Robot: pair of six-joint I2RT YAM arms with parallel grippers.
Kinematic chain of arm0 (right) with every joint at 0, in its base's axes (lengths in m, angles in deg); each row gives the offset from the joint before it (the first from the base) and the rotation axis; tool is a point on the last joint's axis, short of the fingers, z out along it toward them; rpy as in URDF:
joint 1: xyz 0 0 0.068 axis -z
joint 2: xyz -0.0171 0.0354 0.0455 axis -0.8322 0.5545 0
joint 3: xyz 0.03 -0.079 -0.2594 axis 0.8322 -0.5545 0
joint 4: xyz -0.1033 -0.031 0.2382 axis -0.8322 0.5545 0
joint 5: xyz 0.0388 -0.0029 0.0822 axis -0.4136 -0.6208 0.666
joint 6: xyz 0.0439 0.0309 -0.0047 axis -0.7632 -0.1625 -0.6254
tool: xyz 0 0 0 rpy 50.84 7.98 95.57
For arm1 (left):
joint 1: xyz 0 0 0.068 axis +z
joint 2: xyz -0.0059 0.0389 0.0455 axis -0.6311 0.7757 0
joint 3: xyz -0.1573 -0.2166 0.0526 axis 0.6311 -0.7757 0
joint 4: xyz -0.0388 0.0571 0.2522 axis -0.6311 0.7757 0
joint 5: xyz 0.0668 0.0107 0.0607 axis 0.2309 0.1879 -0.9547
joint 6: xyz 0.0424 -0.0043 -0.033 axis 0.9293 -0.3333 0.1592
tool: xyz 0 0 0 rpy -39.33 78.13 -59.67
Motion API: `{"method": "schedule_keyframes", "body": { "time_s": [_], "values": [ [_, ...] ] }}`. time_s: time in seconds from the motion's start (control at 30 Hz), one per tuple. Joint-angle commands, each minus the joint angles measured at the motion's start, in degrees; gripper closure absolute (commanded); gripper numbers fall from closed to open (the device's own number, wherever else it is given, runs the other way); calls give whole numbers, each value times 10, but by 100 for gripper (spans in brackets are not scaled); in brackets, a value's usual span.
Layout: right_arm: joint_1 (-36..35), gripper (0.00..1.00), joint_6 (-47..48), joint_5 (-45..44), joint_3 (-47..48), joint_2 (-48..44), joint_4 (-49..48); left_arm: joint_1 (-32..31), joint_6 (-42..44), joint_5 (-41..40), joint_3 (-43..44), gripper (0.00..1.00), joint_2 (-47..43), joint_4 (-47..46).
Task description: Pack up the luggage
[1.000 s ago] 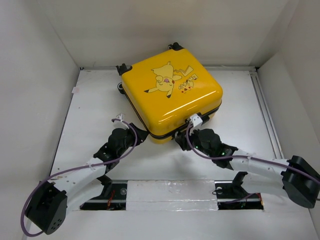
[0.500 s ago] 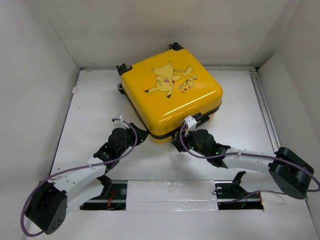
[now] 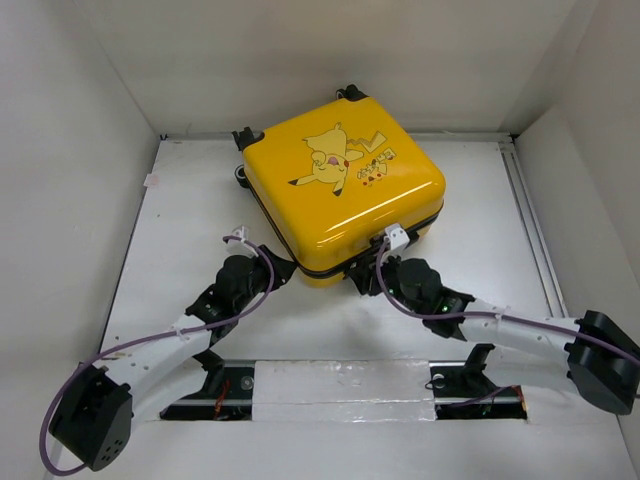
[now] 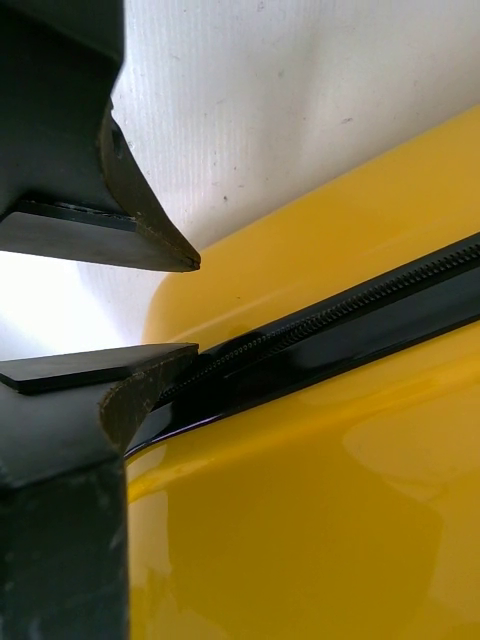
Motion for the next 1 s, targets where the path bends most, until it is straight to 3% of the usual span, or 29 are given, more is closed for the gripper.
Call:
{"method": "schedule_keyframes", "body": {
  "time_s": [0.0, 0.47, 0.6, 0.8, 0.97],
  "values": [
    [-6, 53, 1, -26, 29, 15, -2, -5, 4, 5, 32, 70, -14, -44],
    [-6, 55, 6, -12, 68, 89, -20, -5, 4, 11, 45, 70, 3, -56],
    [-6, 66, 0, -25, 61, 95, -22, -5, 4, 16, 45, 70, 8, -70],
    [-6, 99, -12, -43, 48, 101, -46, -5, 4, 22, 58, 70, 15, -75],
    [-39, 100, -12, -38, 38, 94, -52, -5, 9, 37, 72, 70, 39, -94]
  ]
}}
